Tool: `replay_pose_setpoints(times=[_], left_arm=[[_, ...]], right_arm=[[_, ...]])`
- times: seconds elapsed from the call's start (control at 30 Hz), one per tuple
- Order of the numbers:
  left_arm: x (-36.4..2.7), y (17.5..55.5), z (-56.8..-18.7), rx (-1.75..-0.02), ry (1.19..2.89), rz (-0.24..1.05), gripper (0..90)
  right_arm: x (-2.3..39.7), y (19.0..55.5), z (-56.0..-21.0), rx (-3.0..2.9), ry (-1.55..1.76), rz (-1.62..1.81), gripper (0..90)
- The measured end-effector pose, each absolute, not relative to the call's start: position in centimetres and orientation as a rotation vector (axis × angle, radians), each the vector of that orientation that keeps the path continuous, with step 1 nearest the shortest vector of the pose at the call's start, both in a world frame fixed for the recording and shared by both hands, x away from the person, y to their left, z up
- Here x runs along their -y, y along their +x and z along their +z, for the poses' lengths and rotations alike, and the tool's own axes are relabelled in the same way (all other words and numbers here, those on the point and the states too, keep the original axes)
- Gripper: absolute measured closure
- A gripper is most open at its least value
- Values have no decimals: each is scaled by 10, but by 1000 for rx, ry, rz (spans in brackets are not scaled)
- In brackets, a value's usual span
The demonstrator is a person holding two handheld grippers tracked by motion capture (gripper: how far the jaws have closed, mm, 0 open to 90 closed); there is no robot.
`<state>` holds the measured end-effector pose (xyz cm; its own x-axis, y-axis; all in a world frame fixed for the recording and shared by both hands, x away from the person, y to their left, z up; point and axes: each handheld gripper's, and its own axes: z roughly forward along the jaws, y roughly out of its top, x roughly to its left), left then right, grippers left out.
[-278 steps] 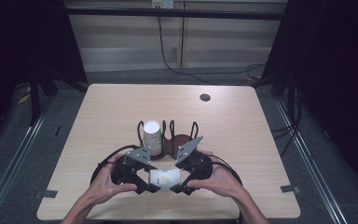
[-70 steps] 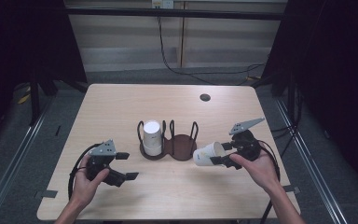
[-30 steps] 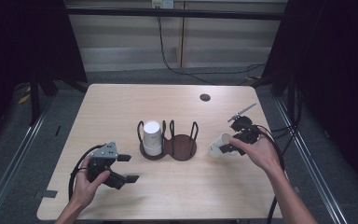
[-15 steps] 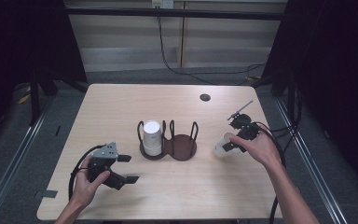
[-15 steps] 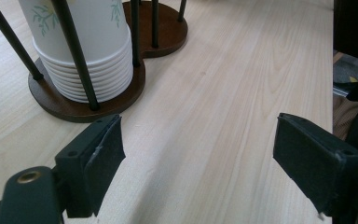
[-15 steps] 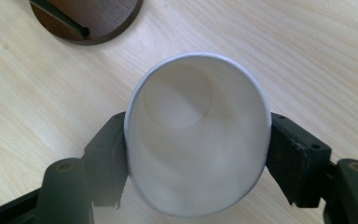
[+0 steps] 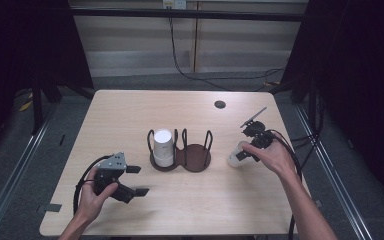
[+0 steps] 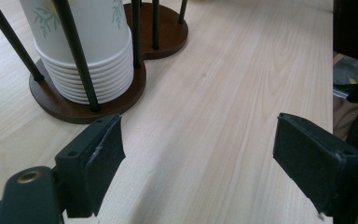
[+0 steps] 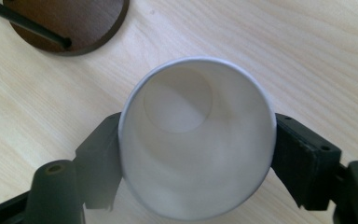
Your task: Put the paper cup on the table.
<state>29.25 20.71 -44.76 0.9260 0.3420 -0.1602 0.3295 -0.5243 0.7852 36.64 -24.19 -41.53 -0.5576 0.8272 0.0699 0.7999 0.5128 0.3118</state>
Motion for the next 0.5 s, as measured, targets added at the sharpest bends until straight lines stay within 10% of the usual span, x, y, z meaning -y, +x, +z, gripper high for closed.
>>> replay_pose_setpoints(times=[0.5], left_arm=[[-208,293,-448,-478,2165,16,162]], right_arm=[[241,367,-419,-2629,1445,569,153]])
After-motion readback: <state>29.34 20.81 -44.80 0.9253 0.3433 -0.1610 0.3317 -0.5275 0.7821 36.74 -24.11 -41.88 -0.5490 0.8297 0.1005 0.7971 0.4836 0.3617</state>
